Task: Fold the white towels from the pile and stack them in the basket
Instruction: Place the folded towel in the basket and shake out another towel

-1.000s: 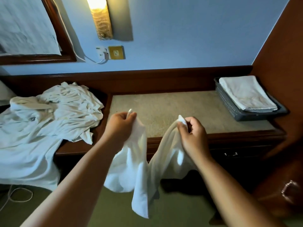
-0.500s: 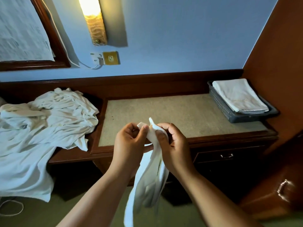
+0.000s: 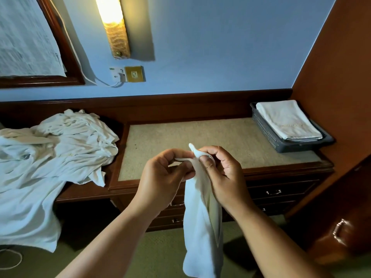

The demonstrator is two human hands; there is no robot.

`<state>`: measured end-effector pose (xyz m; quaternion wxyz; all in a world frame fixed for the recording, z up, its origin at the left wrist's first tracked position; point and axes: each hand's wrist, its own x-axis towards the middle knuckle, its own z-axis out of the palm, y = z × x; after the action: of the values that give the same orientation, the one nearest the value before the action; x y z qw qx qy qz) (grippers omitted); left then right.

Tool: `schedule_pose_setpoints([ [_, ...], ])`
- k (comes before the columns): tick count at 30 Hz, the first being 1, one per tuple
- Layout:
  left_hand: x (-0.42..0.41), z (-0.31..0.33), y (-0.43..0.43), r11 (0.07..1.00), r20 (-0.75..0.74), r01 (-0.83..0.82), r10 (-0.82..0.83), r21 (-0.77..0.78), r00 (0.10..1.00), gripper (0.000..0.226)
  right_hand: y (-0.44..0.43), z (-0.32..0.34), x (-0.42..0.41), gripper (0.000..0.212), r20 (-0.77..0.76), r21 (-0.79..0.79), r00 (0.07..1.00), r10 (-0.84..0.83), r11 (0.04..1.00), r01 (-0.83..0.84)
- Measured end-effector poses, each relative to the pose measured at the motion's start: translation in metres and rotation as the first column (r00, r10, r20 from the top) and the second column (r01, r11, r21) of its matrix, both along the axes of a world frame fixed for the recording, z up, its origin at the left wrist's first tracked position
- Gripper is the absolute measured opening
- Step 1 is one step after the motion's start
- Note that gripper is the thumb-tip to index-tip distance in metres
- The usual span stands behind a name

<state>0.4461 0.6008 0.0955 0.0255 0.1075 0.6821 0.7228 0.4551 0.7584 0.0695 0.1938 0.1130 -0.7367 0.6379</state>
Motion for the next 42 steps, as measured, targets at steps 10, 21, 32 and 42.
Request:
schedule_pose_setpoints([
  [10,-0.039,0.028,0.001,0.936,-0.215,0.285,-0.328,-0.207,0.920,0.018,0.019,0.021,-0.003,0.018,-0.063,-0.120,0.998,-0.025,0.993,0.017],
  [21,-0.040,0.071,0.024,0.704,-0.454,-0.145,-0.273,-0.695,0.848,0.005,0.007,-0.016,0.002,0.033,-0.179,0.312,0.937,-0.299,0.886,0.342],
  [32,-0.089,0.066,-0.028,0.513,-0.529,-0.440,-0.031,-0.737,0.848,0.003,0.045,-0.113,-0.023,0.051,0.362,0.637,0.901,-0.240,0.769,-0.052],
  [42,-0.096,0.034,-0.072,0.523,-0.515,-0.480,0.088,-0.704,0.852,0.023,0.070,-0.149,-0.034,0.059,0.351,0.780,0.916,-0.194,0.602,-0.172],
])
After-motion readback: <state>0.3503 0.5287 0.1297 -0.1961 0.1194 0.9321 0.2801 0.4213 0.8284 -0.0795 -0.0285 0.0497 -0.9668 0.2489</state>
